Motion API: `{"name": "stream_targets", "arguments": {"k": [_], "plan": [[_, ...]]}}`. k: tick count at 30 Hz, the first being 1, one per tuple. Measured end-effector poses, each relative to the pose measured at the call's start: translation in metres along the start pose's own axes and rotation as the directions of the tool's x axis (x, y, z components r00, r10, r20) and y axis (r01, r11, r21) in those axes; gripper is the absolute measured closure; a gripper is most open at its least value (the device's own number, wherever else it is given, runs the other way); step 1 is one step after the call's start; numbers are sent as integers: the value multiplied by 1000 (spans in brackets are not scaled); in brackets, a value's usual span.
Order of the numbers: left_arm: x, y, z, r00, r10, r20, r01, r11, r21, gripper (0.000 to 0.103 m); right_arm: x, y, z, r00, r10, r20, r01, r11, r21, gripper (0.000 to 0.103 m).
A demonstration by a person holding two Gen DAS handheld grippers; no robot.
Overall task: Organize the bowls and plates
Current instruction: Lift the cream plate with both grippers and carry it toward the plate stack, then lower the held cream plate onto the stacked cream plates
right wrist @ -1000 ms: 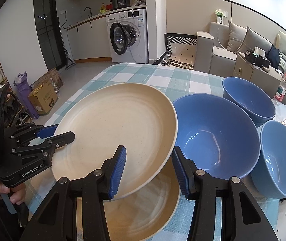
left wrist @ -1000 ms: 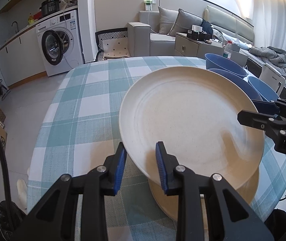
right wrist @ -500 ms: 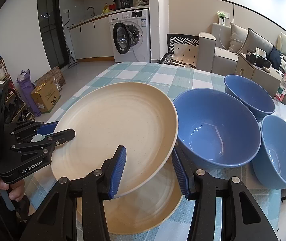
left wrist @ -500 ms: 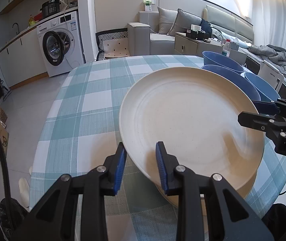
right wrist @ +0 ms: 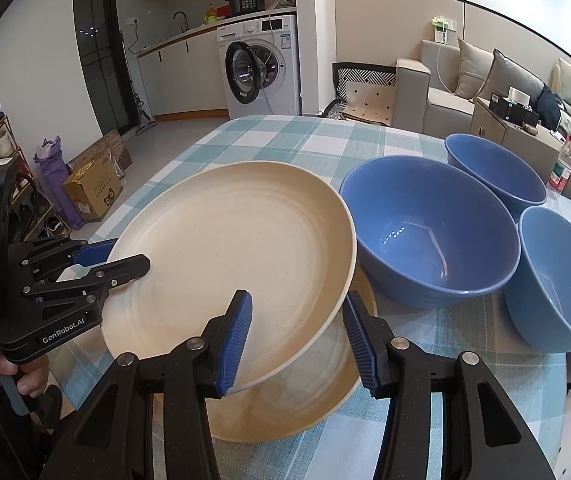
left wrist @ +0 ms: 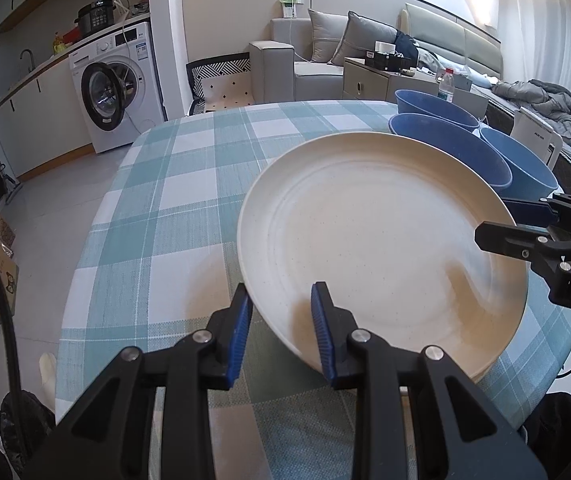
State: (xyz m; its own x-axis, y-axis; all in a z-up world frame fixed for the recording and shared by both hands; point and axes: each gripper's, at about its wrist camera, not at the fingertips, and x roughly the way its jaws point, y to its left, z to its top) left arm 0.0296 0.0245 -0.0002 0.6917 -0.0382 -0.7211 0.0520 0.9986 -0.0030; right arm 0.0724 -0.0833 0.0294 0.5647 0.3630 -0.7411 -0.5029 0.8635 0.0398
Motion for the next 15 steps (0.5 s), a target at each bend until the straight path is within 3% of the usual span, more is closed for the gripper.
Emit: {"name": "stream_targets", "arguments": {"k": [15], "plan": [[3,-8,-10,1000,8,-27,-7,999,33,75,3,-1,-19,999,-5,-37,5,1000,-3,51]]}}
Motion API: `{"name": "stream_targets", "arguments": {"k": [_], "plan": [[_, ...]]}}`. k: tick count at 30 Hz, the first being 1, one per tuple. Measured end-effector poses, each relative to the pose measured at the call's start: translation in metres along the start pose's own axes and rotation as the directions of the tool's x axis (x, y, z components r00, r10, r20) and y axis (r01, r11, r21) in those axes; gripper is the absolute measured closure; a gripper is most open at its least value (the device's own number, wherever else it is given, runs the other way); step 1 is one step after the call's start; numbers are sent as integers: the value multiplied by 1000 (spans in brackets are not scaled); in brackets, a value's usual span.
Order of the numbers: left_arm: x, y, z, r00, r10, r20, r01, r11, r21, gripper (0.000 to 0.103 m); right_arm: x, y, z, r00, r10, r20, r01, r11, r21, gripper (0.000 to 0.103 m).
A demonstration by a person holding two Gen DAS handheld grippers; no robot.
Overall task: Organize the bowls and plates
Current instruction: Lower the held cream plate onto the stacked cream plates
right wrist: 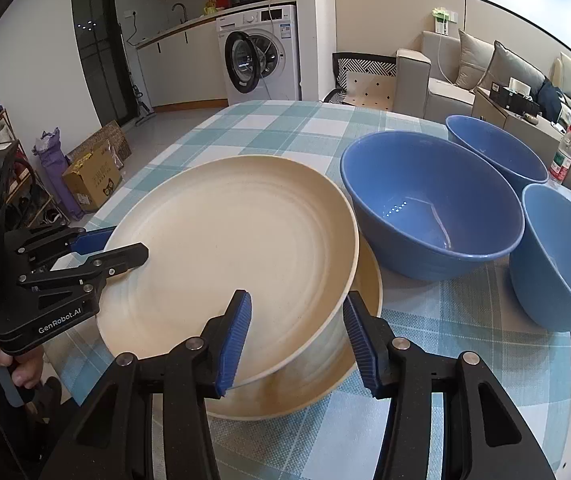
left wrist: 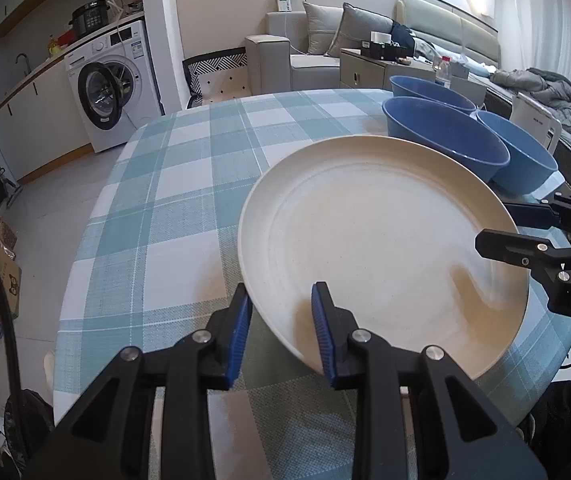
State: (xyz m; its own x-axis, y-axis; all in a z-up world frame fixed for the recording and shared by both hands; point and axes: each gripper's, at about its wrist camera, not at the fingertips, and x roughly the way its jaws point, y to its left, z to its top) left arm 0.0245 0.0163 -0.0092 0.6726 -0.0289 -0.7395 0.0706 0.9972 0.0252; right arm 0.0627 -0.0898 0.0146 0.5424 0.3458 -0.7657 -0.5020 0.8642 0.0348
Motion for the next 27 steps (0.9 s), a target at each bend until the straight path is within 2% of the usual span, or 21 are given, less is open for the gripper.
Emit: {"name": "stream_targets", "arguments": {"k": [13,18,23,27], "plan": [[9,-12,-4,999,-1,-33,2,999,39,71,-1,0,-10,999,-40,-9,40,999,-23,48],[10,-16,-5,999,-3,-37,4,999,48,70,2,1,-13,999,-46,-20,46,999,-28,43],[13,-20,-7,999,-2,-45,5,998,61,67,7,2,-16,998,-58,-33,56,997,-45,37],[14,-23,-8,999,-11,-50,15,997,71,61,10,1,-20,997,-60,-43,58,997,-43,36]]}}
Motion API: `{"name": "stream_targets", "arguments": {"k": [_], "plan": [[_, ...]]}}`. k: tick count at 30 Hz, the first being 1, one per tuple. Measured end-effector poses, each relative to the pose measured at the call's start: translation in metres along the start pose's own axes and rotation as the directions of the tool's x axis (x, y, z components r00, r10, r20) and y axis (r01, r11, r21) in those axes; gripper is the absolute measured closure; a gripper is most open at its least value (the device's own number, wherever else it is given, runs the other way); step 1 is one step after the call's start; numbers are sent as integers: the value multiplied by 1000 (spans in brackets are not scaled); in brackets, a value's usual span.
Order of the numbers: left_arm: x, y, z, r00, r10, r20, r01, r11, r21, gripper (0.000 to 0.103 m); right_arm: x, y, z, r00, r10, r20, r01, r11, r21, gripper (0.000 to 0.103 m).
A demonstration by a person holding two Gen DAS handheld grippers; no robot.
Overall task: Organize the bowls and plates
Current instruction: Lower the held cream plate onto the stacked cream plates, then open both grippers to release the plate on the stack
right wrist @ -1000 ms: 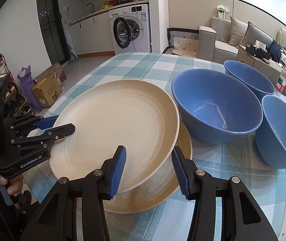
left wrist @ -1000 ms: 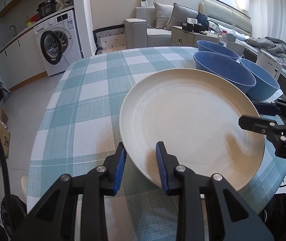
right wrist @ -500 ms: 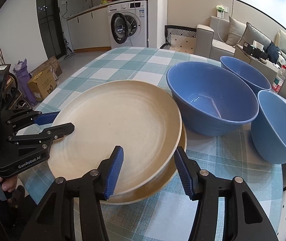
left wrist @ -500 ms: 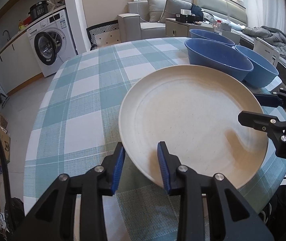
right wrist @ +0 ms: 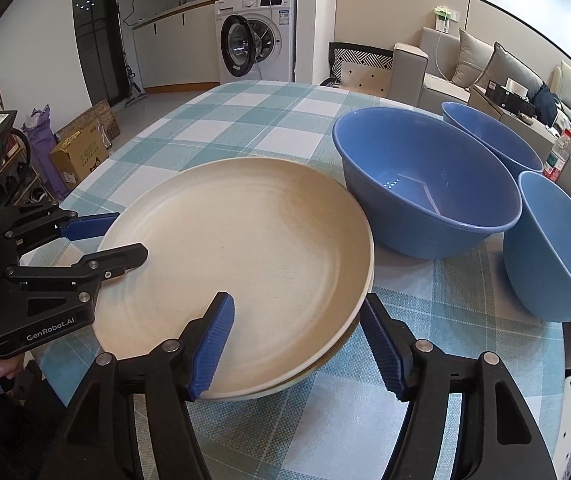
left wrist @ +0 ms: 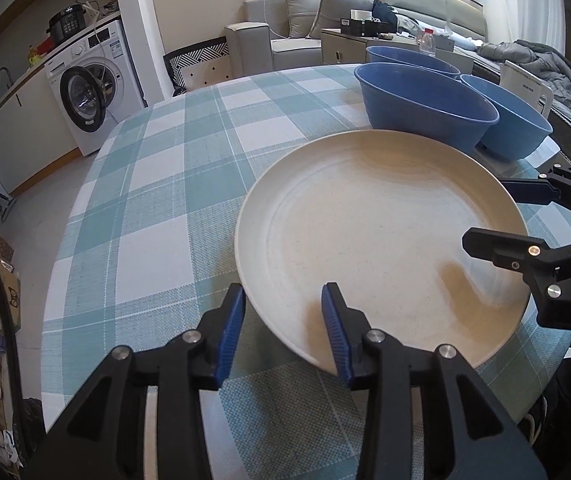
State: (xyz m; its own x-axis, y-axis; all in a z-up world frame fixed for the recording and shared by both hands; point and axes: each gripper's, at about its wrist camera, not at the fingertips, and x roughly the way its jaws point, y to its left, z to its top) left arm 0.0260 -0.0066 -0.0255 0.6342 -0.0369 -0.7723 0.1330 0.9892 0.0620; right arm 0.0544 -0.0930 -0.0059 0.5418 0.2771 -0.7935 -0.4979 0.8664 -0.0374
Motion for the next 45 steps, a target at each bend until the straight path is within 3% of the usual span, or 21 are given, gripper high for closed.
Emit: {"name": "stream_targets", "arguments": {"k": [14,21,30,35,45], "plan": [[1,-3,0,1000,-2,-1,2,1000,-1,51,7,-2,-6,1000,8,-4,-8,1000,-6,28],[1,7,2,1000,-26,-5,25,998,-62,45,5,-11,-5,996,88,-2,-88,995,43,21],[-7,21,6,997,-65,41,70,988,-140,44,1,-10,-6,997,75,0,-75,997,23,18],[-18,22,11,992,-84,95,98,983,-155,14,-9,-18,-3,997,67,31,-68,997,42,9],[-24,16,30,984,-102,143,123,981,-153,2,-39,-37,3,993,47,107,-52,998,44,4]]}}
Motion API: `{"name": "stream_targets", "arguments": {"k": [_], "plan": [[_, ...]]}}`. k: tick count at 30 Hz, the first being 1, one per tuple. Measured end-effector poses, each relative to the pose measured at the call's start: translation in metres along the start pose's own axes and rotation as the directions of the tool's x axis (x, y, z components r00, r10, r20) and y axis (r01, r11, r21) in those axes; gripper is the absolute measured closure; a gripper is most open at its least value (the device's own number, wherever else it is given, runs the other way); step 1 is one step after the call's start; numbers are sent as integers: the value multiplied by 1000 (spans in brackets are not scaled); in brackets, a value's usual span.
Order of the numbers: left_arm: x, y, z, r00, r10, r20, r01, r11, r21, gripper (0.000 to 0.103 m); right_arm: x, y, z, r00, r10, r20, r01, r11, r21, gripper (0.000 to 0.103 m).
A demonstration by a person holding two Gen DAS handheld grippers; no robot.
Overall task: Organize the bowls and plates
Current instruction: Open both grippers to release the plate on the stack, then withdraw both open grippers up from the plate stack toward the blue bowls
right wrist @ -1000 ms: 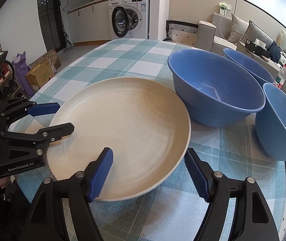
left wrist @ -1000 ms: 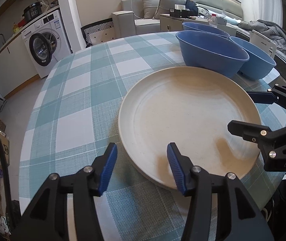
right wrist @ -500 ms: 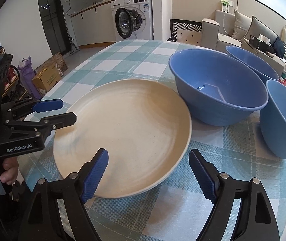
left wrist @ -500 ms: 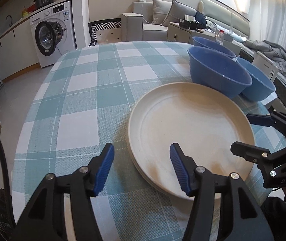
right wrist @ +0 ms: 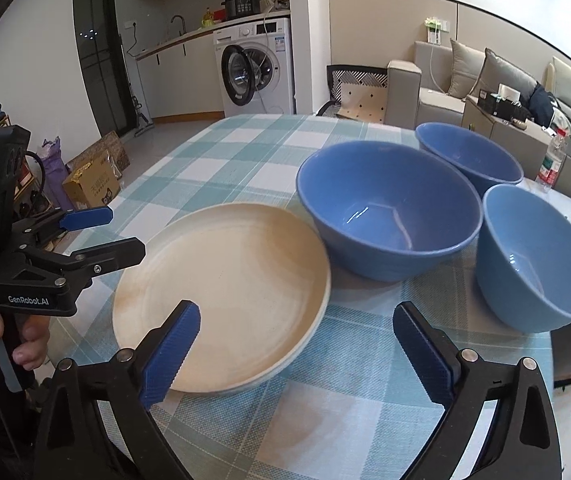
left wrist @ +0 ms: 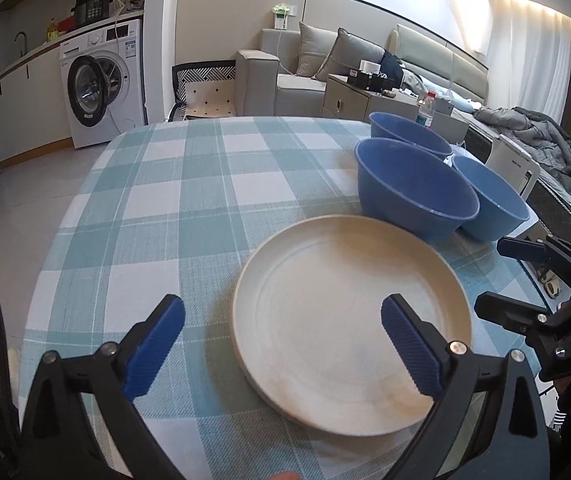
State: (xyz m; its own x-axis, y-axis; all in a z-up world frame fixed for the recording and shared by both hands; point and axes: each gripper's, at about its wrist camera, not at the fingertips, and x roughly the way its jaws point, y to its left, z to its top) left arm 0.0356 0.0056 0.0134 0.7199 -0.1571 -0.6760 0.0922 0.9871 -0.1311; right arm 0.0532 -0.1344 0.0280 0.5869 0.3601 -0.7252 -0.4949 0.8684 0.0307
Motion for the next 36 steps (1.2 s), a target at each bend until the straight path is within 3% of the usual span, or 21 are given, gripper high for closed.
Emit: {"name": "stream_targets", "arguments": {"k": [16,36], "plan": [[-2,-33,49,997,-25,76,21,998,59,0,-53,-48,22,990,-71,121,67,997,34,1],[10,-75,97,993,-75,95,65,993,101,0,-80,-92,37,981,-117,157,106,991,79,1]]}}
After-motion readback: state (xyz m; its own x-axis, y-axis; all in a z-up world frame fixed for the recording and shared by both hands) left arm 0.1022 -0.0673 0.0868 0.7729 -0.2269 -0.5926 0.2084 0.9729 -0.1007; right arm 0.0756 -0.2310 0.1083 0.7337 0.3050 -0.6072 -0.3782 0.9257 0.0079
